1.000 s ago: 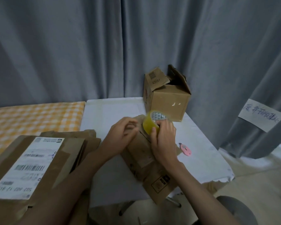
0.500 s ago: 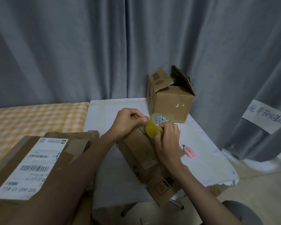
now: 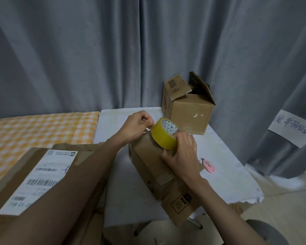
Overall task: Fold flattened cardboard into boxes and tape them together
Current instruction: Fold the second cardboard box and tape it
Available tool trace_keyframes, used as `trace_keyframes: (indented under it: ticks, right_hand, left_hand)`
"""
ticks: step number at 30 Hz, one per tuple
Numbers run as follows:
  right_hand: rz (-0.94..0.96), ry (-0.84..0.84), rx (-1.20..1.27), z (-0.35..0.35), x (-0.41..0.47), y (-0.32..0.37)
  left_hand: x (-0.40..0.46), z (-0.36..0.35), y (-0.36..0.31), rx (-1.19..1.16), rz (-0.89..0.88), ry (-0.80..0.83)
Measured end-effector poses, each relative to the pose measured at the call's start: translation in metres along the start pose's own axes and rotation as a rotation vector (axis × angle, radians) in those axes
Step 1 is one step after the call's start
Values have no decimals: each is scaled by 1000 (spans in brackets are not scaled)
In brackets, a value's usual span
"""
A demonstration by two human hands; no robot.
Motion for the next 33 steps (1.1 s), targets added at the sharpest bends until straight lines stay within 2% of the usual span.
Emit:
trace_keyframes:
  ticks: [5, 11, 16, 19, 25, 30, 33]
  right_hand:
    - [-59, 47, 182, -9, -3, -15]
    - [-98, -108, 412, 5, -7, -16]
    - [-203, -167, 490, 7, -8, -15]
    - [-244, -122, 478, 5, -8, -20]
    - [-251, 149, 273, -18, -4, -18]
    - [-276, 72, 598, -5, -2, -21]
    - [-279, 28, 663, 2, -3, -25]
  left_hand:
    - [6, 5, -15, 61, -42, 14]
    - [21, 21, -12, 25, 34, -49]
    - [22, 7, 11, -58, 140, 1]
    - [22, 4, 25, -83, 163, 13]
    - [29, 21, 48, -103, 209, -23]
    - [25, 13, 58, -159, 273, -6]
    - [24, 7, 64, -172, 311, -21]
Point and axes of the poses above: each hand's wrist, its own x-axis towards the middle knuckle, its own z-axis out of the back of the hand, y = z × x, the point moved 8 cm from there along x, towards the middle knuckle, and after that the axes turned 3 degrees about z, right-handed, at the moved point
